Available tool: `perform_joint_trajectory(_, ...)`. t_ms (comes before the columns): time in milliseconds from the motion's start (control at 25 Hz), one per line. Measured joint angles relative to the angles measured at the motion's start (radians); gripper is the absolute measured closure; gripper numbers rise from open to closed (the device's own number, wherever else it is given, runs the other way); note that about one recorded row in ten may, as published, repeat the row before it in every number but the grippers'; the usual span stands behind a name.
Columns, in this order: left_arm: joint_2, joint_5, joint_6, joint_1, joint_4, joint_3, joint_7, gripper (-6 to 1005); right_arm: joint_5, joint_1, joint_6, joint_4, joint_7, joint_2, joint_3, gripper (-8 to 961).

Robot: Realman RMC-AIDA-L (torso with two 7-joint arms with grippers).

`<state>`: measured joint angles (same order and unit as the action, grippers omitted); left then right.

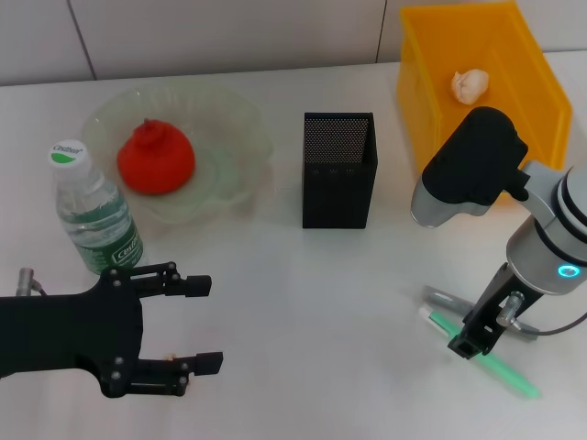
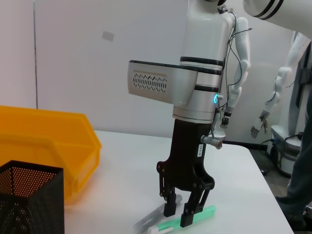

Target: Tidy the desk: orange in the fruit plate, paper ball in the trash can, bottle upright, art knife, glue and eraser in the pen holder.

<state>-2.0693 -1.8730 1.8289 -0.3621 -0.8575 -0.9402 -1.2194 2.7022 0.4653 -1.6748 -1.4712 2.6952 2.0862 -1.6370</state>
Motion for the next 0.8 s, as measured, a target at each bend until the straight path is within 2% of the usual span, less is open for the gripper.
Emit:
perform_joint_trajectory(560, 0.000, 0.000, 0.000, -0.001, 0.000, 0.000, 0.000, 223, 0.024, -0.001, 0.023, 0.002, 0.031, 0.001, -0.043, 662)
perform_joint_trajectory(800, 0.001, 0.000, 0.000, -0.001, 0.000, 0.000, 0.000, 223, 0.024, -0.002, 0.035, 0.002, 0.043, 0.002, -0.052, 724)
